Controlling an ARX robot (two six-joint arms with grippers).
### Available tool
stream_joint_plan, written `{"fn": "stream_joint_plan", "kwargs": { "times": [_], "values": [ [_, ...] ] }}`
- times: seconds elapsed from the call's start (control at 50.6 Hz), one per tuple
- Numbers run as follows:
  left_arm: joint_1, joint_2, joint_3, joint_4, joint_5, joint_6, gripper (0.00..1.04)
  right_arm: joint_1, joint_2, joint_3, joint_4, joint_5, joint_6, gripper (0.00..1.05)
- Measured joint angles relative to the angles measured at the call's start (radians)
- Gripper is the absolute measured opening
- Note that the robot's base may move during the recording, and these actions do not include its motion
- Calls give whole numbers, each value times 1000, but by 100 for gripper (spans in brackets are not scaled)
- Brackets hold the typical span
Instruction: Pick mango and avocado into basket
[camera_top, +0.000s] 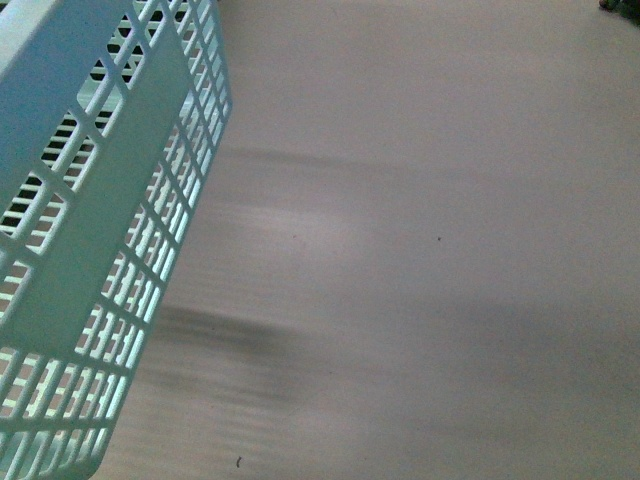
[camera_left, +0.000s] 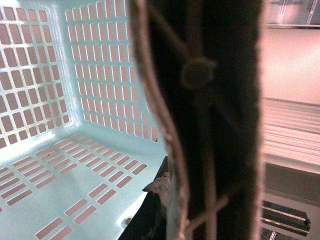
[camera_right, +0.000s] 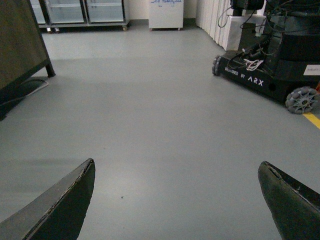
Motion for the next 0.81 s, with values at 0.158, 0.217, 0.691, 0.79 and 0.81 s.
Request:
{"fn": "stream_joint_plan", "kwargs": {
  "times": [0.158, 0.217, 0.691, 0.79, 0.81],
  "values": [
    [0, 0, 0, 0, 1, 0, 5, 0, 0, 0, 0, 0, 0, 96],
    [0, 0, 0, 0, 1, 0, 5, 0, 0, 0, 0, 0, 0, 96],
    [0, 0, 0, -5, 1, 0, 5, 0, 0, 0, 0, 0, 0, 96],
    [0, 0, 0, -5, 1, 0, 5, 0, 0, 0, 0, 0, 0, 96],
    [0, 0, 0, -5, 1, 0, 5, 0, 0, 0, 0, 1, 0, 96]
  ]
}}
